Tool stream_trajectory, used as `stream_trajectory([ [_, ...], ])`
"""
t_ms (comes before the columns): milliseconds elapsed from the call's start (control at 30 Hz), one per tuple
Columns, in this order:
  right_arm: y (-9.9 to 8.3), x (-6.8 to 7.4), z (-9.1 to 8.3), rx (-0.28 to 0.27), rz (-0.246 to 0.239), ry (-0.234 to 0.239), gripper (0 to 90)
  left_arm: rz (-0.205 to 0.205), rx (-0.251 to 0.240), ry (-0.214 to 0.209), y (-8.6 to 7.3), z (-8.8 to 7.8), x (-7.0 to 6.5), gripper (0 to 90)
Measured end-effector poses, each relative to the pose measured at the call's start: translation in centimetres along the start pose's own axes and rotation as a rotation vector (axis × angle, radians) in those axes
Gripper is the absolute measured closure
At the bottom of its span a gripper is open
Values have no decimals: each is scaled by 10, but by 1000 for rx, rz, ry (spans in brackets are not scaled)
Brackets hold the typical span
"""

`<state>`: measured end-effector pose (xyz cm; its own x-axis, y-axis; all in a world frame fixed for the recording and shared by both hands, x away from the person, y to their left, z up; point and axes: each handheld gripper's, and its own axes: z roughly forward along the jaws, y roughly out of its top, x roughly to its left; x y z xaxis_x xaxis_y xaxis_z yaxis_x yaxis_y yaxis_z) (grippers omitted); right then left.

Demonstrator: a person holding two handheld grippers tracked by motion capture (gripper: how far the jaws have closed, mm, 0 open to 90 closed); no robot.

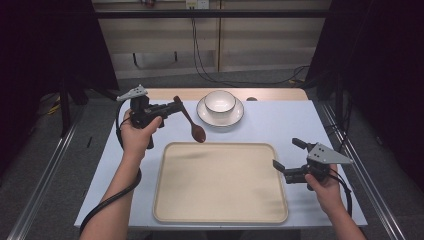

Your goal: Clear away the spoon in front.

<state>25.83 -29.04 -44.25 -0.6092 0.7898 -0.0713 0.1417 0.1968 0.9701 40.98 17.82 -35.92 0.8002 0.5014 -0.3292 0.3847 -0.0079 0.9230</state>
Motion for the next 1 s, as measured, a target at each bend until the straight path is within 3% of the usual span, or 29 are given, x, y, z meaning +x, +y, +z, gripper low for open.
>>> stream_trajectory([
  [533,0,0,1,2,-4,5,0,10,58,4,-15,-7,-6,840],
  [1000,0,1,1,4,-8,4,0,14,98,-30,-23,-10,-16,840],
])
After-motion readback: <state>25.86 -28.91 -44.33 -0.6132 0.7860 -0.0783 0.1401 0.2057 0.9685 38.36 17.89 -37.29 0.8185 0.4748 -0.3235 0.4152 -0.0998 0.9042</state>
